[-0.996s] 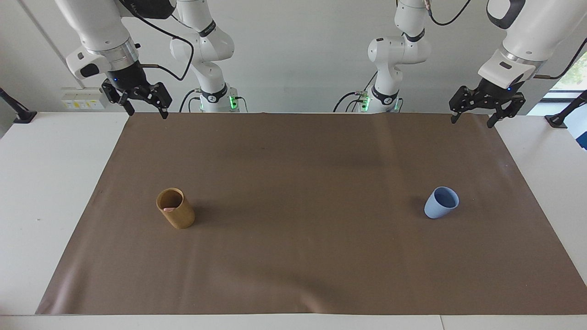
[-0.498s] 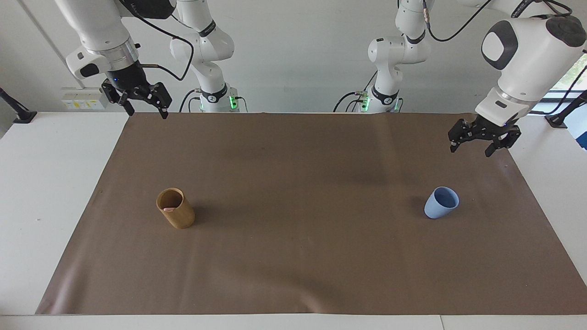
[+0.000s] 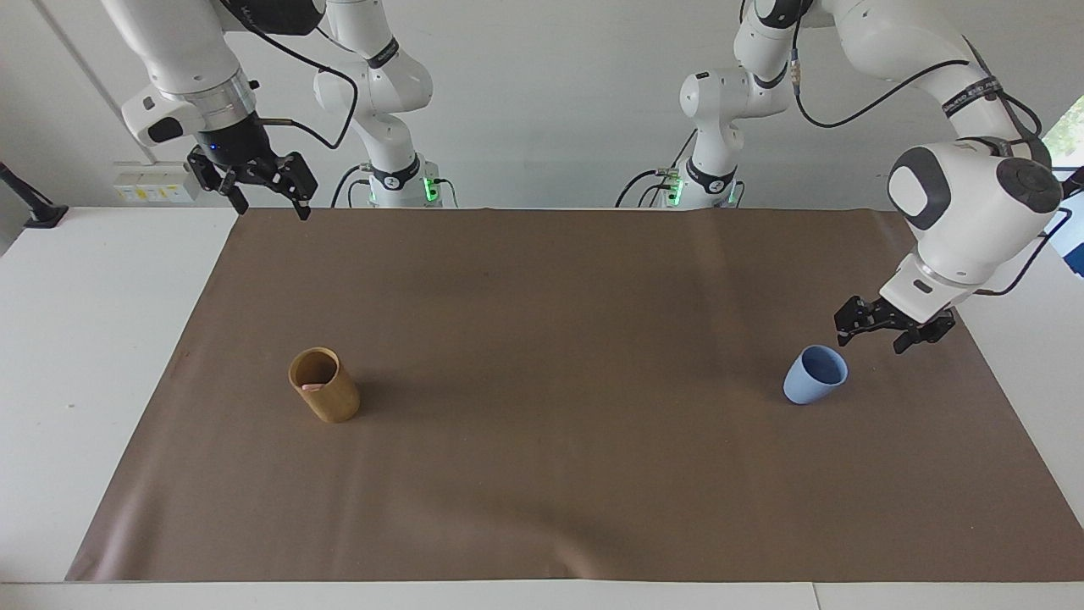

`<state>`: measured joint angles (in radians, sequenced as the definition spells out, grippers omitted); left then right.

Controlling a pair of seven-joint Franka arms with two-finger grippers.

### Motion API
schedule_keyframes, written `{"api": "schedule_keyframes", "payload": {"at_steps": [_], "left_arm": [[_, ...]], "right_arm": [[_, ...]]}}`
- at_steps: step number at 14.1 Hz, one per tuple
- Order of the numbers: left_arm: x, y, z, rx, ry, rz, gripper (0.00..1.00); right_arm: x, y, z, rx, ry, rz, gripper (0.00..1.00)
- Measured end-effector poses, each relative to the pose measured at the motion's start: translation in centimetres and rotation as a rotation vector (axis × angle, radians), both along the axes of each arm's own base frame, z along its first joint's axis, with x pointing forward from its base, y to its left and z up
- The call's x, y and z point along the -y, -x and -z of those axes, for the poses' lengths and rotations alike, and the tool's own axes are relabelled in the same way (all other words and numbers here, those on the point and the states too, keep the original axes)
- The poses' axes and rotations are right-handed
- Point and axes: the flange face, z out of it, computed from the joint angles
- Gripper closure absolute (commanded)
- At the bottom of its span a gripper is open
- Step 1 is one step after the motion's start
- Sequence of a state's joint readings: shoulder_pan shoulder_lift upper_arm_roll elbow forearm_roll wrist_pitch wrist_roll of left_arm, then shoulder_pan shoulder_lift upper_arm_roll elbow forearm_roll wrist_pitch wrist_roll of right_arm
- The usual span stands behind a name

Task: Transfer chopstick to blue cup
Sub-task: 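Reach the left gripper to the blue cup and grasp its rim, then slide the blue cup toward the table center while the right gripper reaches the straw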

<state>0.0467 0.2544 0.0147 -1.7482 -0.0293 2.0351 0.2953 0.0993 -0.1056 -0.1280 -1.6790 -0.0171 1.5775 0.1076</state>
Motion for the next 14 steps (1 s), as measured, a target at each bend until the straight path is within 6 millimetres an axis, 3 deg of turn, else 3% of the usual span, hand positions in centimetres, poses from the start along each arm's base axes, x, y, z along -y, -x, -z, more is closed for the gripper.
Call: {"api": "schedule_keyframes", "payload": {"at_steps": [4,5,9,14], "left_arm": [[0.2,0.7,4.4,0.004,0.009,-0.006,0.11],[0.2,0.6,5.0,0.009,0.008,-0.008,0.21],[0.2,0.8,6.2,0.004,0.012,-0.027,0.96],[0.4,0.8,6.4,0.012,0.044,-0.058,1.00]], "right_arm": [[0.0,0.0,0.0,0.000,0.000,0.000,0.00],[0.0,0.0,0.0,0.000,0.000,0.000,0.00],[0.0,0.0,0.0,0.000,0.000,0.000,0.00],[0.0,0.0,0.0,0.000,0.000,0.000,0.00]]}}
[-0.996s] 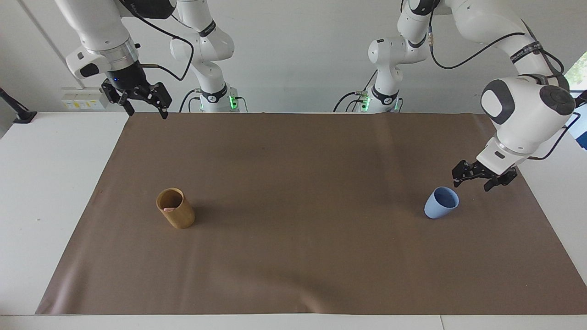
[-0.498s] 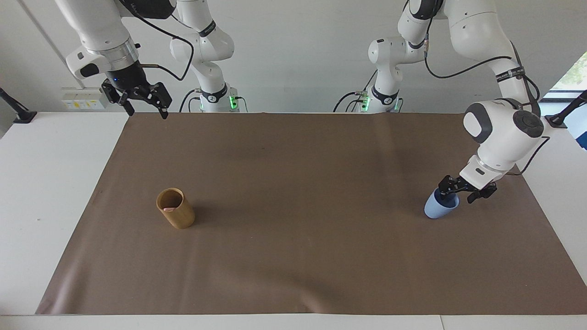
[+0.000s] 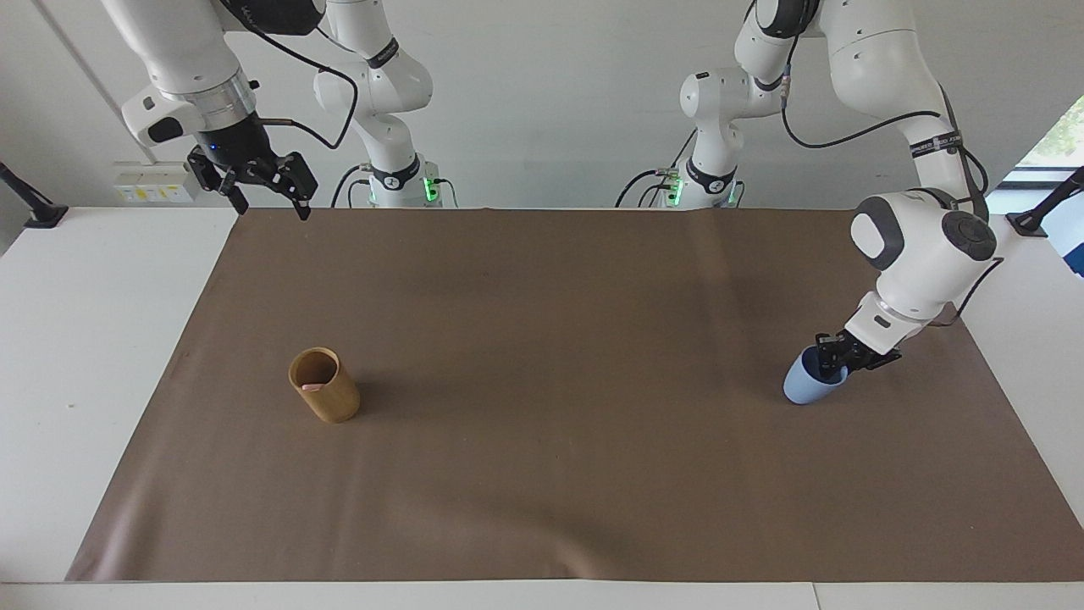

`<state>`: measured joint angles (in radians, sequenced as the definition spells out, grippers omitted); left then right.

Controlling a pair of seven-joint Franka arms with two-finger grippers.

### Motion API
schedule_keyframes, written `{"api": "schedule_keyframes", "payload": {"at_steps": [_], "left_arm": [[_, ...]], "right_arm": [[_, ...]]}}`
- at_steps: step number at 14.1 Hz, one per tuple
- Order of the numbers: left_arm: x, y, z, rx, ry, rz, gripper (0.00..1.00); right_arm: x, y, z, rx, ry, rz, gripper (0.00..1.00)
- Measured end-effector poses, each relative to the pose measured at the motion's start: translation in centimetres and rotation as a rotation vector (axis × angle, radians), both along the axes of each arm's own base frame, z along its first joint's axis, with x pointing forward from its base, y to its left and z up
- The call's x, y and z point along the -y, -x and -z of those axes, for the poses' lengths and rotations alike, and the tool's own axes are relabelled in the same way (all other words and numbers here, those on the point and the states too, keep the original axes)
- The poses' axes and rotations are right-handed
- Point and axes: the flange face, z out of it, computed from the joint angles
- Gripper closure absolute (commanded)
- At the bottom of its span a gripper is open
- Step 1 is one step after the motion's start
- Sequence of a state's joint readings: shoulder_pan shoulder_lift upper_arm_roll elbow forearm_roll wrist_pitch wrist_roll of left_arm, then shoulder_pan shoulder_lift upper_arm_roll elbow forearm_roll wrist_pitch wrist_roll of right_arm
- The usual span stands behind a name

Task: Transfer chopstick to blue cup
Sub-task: 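Slide the blue cup toward the table center while the right gripper reaches the straw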

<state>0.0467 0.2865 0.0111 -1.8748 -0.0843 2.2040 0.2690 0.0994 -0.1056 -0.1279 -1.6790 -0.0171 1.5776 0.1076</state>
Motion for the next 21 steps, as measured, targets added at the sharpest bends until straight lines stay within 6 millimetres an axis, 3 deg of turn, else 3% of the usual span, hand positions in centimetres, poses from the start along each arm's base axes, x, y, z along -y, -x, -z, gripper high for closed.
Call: {"api": "schedule_keyframes", "payload": {"at_steps": [5,9,13,17,21], "left_arm": [[1.7,0.0,-0.5,0.002,0.004,0.024,1.00],[7.0,0.5,-0.9,-0.028,0.010,0.013,1.00],[16.7,2.0,-0.9,-0.052,0.014,-0.052,1.00],[27.1,5.7,-1.4,-0.086,0.008,-0.121,1.00],[35.1,10.1,-2.1,-0.093,0.008,-0.176,1.00]], "right_arm": [[0.0,-0.3,0.0,0.021,0.002,-0.070,0.00],[0.0,-0.8,0.3,0.055,0.007,-0.178,0.00],[0.0,-0.9,0.4,0.059,0.010,-0.237,0.00],[-0.1,-2.3,1.1,0.114,0.024,-0.334,0.00],[-0.7,-5.9,4.7,0.207,-0.043,-0.423,0.00]]}}
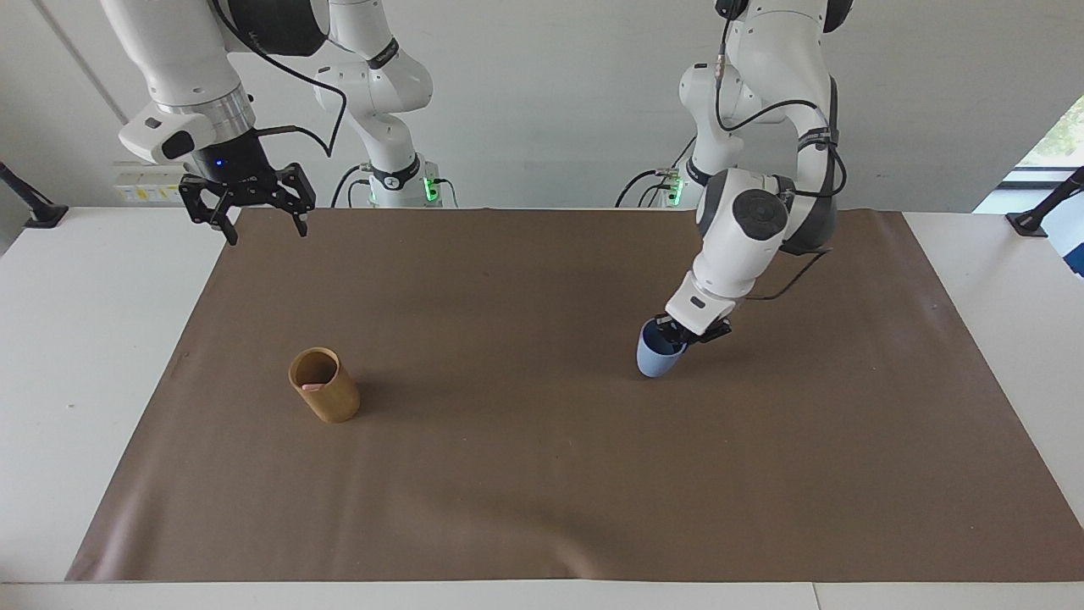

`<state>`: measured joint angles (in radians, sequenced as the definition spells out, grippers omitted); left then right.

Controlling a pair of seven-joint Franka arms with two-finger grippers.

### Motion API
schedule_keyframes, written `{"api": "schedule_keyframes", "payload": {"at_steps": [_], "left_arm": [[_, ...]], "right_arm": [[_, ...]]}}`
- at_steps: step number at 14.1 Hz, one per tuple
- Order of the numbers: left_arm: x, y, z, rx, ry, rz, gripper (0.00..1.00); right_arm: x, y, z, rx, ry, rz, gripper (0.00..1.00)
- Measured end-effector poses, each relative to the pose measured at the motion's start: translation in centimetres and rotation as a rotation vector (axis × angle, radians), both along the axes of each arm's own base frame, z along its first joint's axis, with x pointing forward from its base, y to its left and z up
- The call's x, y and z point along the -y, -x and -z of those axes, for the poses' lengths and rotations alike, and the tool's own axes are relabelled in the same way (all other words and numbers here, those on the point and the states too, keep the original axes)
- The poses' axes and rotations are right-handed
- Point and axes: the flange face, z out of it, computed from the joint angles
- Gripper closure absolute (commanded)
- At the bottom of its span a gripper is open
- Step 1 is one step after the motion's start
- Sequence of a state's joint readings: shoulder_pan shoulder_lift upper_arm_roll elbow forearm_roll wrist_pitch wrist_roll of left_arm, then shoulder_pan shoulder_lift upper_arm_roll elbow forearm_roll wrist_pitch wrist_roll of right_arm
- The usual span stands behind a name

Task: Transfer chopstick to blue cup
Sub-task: 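Slide the blue cup toward the table center while the right gripper reaches the straw, then release the blue cup with the left gripper while the right gripper grasps the straw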

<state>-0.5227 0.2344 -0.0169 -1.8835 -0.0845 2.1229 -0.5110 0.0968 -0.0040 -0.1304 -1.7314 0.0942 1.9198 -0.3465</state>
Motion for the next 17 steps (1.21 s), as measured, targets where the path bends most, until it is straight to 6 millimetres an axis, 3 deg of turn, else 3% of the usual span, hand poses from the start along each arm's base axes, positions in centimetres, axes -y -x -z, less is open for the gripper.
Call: {"api": "schedule_keyframes", "payload": {"at_steps": [2,6,9,12,13,15,17], "left_arm": [[2.9,2.0,0.3,-0.009,-0.005,-0.018,1.00],[6.5,4.8,0.5,-0.014,-0.009,0.016,0.99],[7.6,5.4,0.6,-0.008,0.009,0.020,0.70],[7.9,5.4,0.4,-0.008,0.038,0.006,0.44],[7.9,5.4,0.4,-0.007,0.043,0.003,0.29],[7.9,5.3,0.3,-0.003,0.049,0.000,0.00],[7.7,5.0,0.0,0.004,0.053,-0.005,0.00]], "right_arm": [[-0.1,-2.2,2.5,0.045,0.015,-0.072,0.00],[-0.1,-6.0,7.6,0.127,0.034,-0.148,0.00],[-0.3,-7.6,10.6,0.146,0.012,-0.133,0.00],[-0.6,-8.3,11.6,0.175,-0.030,-0.104,0.00],[-0.6,-8.6,12.1,0.182,-0.032,-0.097,0.00],[-0.7,-9.0,12.4,0.193,-0.029,-0.097,0.19],[-0.8,-9.2,12.3,0.195,-0.029,-0.098,0.39]]}}
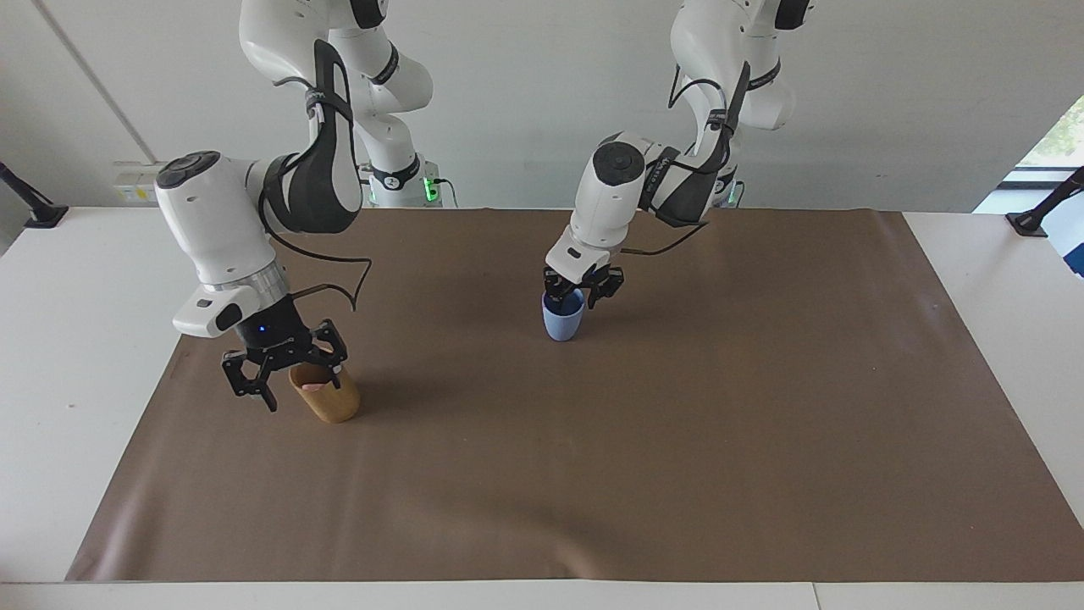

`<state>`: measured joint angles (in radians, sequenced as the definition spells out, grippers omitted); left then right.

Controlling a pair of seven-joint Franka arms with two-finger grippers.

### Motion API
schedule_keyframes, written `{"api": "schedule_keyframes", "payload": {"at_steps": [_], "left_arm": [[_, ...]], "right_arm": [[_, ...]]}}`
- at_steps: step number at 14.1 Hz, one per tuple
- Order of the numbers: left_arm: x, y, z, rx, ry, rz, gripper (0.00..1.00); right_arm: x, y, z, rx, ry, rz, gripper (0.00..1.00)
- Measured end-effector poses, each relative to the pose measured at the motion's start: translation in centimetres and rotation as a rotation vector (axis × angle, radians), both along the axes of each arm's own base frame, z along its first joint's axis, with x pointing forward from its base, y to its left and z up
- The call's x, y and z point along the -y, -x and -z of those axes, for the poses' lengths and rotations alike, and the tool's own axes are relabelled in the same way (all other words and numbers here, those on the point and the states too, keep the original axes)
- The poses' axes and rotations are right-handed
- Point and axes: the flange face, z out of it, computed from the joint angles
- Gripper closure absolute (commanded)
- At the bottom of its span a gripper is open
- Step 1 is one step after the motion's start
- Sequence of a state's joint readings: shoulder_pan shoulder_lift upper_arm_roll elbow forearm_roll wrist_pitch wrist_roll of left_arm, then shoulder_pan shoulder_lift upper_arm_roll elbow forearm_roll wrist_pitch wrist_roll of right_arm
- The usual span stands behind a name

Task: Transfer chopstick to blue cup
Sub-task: 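Release the blue cup with the left gripper while the right gripper grasps the straw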

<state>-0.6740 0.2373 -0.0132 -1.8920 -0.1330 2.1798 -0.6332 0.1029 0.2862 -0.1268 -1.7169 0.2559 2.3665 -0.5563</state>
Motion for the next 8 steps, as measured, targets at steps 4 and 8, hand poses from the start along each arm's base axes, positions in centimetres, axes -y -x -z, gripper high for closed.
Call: {"api": "schedule_keyframes", "payload": {"at_steps": [4,8], "left_arm": [[-2.1,-1.7,-1.4,0.023,0.011,-0.042,0.00],[-6.8,-3.4,-5.0,0.026,0.013,-0.041,0.00]], "right_arm": [[0.0,0.0,-0.1,0.001,0.001,-0.003,0.74],[0.0,0.0,-0.1,-0.002,0.001,-0.004,1.00]]}}
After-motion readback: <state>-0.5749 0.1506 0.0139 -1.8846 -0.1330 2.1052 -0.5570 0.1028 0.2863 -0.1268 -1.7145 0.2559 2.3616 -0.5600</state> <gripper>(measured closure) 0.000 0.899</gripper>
